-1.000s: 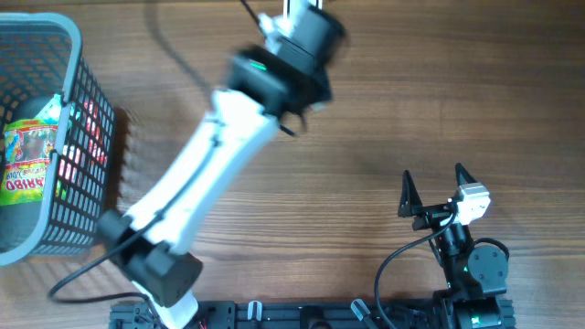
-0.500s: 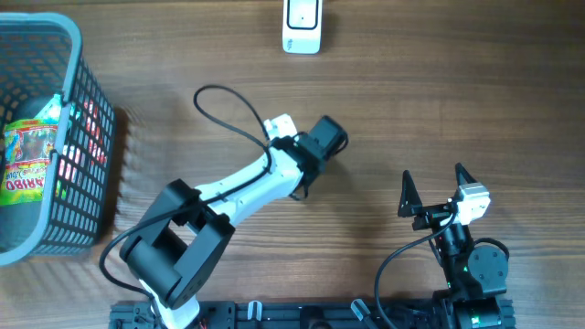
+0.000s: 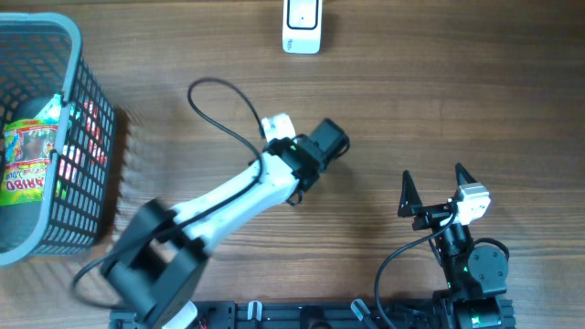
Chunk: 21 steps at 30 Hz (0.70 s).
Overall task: Scan the item barcode
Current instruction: 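Lift the jar out and place it on the table center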
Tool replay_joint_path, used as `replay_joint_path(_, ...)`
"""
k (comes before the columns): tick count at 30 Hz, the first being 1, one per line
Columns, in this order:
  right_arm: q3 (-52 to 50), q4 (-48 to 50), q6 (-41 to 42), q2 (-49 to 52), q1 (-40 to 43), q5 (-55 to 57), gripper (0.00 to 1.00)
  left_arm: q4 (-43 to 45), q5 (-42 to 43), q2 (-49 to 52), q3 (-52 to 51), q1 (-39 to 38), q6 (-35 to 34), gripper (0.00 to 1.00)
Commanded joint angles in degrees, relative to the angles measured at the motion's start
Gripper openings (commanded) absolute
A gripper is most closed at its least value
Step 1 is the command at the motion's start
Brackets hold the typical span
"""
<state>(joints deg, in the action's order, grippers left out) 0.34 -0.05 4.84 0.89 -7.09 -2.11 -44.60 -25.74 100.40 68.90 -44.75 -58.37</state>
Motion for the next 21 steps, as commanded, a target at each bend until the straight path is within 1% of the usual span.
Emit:
replay_joint_path(1,0.0,0.1,-0.3,-0.3,-0.2,-0.5,1.0,-4.4,-5.4,-12.3,11.3,2.8,11.3,1.0)
replay_joint_path(4,0.0,0.1,-0.3,-0.3,-0.2,-0.5,1.0,-10.3,-4.9,-18.8,20.2,7.8,15.5,1.0)
replay_joint_path(7,0.0,0.1,-0.3,-0.3,-0.2,-0.5,1.0,-15.9,-3.5,-23.8,28.9,17.8,19.6,1.0)
replay_joint_path(9,0.0,0.1,-0.3,-0.3,-0.2,-0.5,1.0,-20.2,-2.9,-26.0,33.0,28.4,19.6,1.0)
replay_joint_path(10,0.0,0.1,-0.3,-0.3,-0.2,-0.5,0.99,-23.1,-0.1,-27.4,34.2,40.1,18.9,1.0)
replay_joint_path(11,0.0,0.1,-0.3,-0.3,-0.2,-0.5,1.0,-24.2,3.7,-27.6,34.2,47.3,18.9,1.0)
replay_joint_path(13,0.0,0.1,-0.3,-0.3,-0.2,-0.5,1.0,-26.1,13.3,-26.3,34.2,61.6,19.0,1.0)
replay_joint_path(14,0.0,0.1,-0.3,-0.3,-0.2,-0.5,1.0,-26.6,17.1,-25.2,34.2,66.4,19.2,1.0)
replay_joint_path(15,0.0,0.1,-0.3,-0.3,-0.2,-0.5,1.0,-27.3,22.8,-22.7,34.2,73.7,19.9,1.0)
replay_joint_path(16,0.0,0.1,-0.3,-0.3,-0.2,-0.5,1.0,-27.7,26.4,-20.6,34.2,78.3,20.9,1.0)
replay_joint_path(17,0.0,0.1,-0.3,-0.3,-0.2,-0.5,1.0,-28.2,28.5,-18.1,34.2,81.8,21.3,1.0)
replay_joint_path(19,0.0,0.1,-0.3,-0.3,-0.2,-0.5,1.0,-29.0,30.5,-13.8,34.2,85.6,23.5,1.0)
replay_joint_path(21,0.0,0.1,-0.3,-0.3,-0.2,-0.5,1.0,-29.4,30.2,-8.6,34.2,87.2,27.8,0.99)
